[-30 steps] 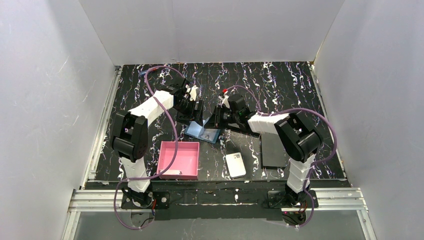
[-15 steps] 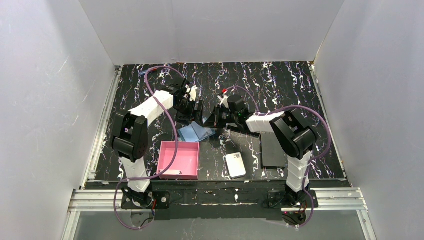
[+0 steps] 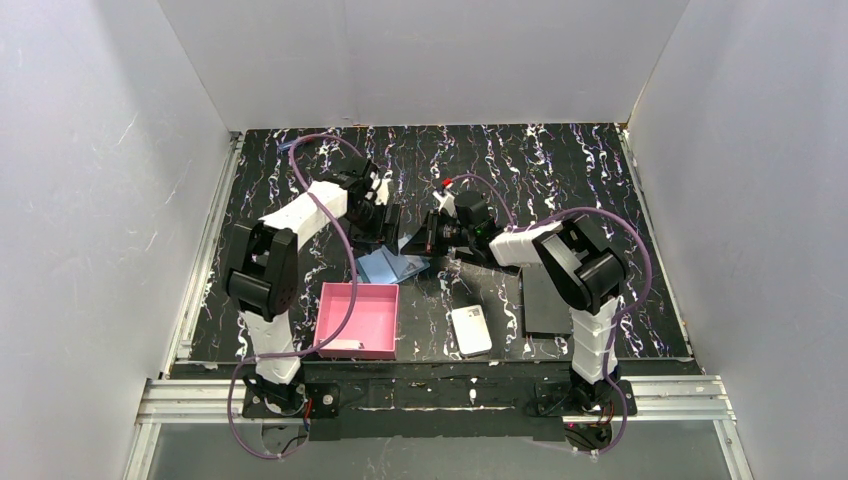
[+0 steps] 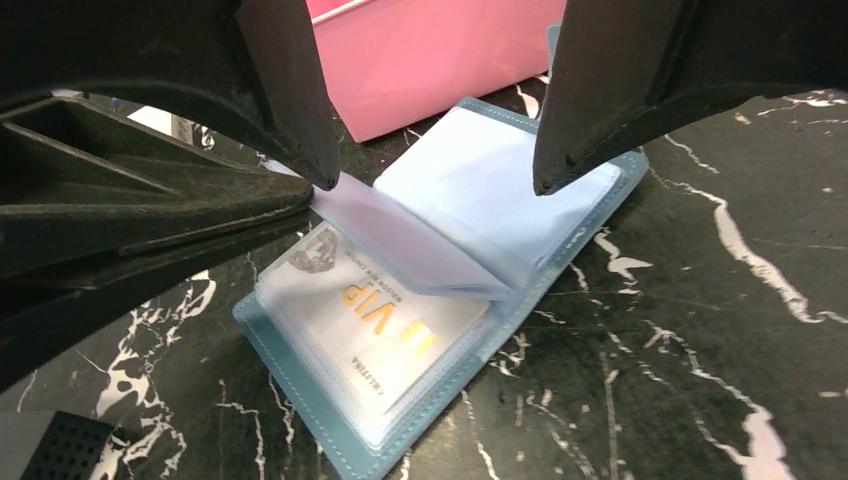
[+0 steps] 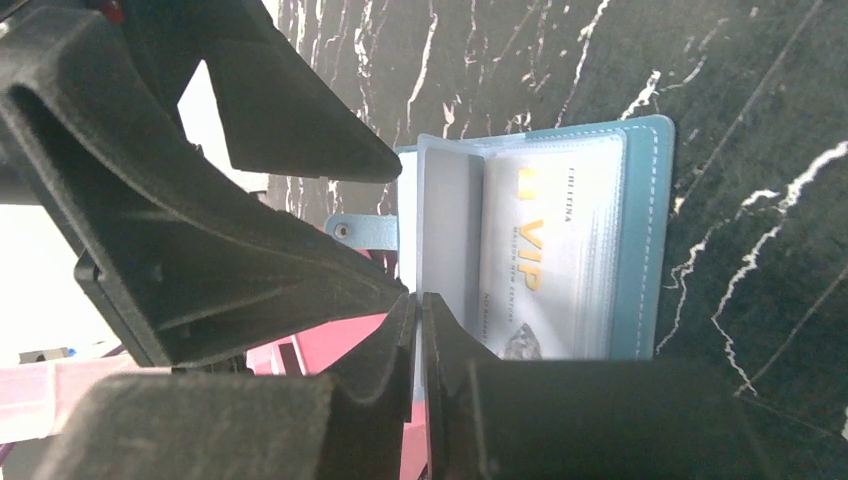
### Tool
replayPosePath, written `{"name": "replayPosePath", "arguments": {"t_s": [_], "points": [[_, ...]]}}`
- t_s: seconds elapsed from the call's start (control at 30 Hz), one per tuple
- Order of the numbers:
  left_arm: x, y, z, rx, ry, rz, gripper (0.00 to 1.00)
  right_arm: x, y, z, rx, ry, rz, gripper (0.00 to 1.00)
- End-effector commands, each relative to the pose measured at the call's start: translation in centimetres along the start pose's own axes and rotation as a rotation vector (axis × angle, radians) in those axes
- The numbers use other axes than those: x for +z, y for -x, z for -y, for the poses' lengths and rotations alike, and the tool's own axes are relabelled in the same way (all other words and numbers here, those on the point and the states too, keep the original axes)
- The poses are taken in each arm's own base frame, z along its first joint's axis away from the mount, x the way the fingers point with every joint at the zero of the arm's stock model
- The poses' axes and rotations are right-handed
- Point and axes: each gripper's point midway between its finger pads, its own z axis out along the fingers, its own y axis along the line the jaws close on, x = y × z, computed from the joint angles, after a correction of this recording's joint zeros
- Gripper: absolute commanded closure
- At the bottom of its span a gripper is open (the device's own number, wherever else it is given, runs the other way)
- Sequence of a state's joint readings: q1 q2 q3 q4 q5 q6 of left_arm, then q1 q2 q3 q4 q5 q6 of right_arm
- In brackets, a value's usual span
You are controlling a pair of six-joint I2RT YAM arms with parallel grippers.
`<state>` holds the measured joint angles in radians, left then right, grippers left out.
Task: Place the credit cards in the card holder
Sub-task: Open the card holder at the center of the board.
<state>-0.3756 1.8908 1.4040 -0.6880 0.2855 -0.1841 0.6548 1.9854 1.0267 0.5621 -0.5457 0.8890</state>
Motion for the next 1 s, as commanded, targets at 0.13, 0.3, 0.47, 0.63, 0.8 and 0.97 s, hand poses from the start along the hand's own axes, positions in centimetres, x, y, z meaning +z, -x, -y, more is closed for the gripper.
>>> {"name": "replayPosePath", "arguments": {"t_s": [0.13, 0.3, 0.47, 0.63, 0.8, 0.97], "points": [[-4.6, 2.0, -1.7, -0.035, 0.079, 0.182, 0.19, 0.3, 1.1, -2.7, -0.03, 0.118, 0.022, 0.9], [-6.0, 2.8, -2.3, -0.067, 0.083, 0.256, 0.14, 0.7, 0.5, -3.1, -0.048, 0.11, 0.006, 0.9], [-6.2, 3.0, -2.1, -0.069, 0.066, 0.265, 0.14, 1.2, -0.2, -3.1, -0.055, 0.103, -0.014, 0.89], [-5.5, 2.7, -1.2, -0.068, 0.006, 0.227, 0.14, 1.7, -0.5, -3.0, -0.065, 0.089, -0.028, 0.87], [-5.2, 2.5, -1.0, -0.068, -0.013, 0.212, 0.14, 1.8, -0.3, -2.9, -0.068, 0.084, -0.025, 0.86], [-5.1, 2.5, -0.8, -0.067, -0.022, 0.207, 0.14, 1.9, -0.5, -2.1, -0.077, 0.043, -0.032, 0.83]]}}
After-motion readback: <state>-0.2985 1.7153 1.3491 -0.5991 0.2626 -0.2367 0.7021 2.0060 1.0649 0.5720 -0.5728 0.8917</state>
